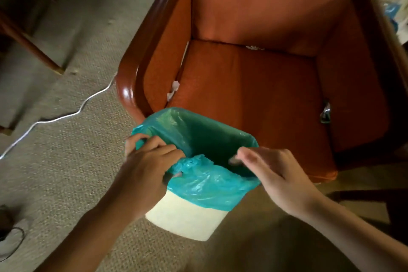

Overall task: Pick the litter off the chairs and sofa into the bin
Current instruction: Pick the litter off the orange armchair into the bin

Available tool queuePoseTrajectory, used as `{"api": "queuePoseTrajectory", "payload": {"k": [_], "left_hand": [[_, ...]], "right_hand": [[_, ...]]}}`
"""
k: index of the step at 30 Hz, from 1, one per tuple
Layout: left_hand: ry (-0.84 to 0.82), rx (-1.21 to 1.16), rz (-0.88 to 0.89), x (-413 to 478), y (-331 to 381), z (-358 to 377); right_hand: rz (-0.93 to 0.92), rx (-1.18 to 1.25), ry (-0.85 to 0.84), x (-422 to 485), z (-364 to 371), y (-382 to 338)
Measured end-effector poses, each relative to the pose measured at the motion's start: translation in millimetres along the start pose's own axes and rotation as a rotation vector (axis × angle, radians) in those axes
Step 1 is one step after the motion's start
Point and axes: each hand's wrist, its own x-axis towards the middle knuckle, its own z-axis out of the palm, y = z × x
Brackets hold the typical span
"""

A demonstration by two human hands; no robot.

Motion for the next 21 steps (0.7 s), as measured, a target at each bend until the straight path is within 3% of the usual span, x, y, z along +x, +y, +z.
{"api": "queuePoseTrajectory", "payload": {"k": [4, 8, 10, 14, 17, 21], "left_hand": [[0.048, -0.009, -0.061, 13, -2, 7], [0.063, -0.040, -0.127, 20, -5, 15], [0.075, -0.070, -0.111, 24, -7, 20], [0.094, -0.086, -0.093, 30, -11, 30], [0.035, -0.140, -0.132, 35, -12, 27], [-0.009, -0.194, -0.126, 38, -7, 19]], "right_hand": [[0.021, -0.718, 0.027, 18, -37, 70], [0.532, -1.241, -0.184, 45, -82, 158], [0.618, -1.426, -0.203, 55, -100, 188], [0.582, -1.531, -0.199, 75, -118, 223], [0.624, -1.483, -0.195, 91, -124, 233], [0.522, -1.406, -0.274, 96, -135, 246]]}}
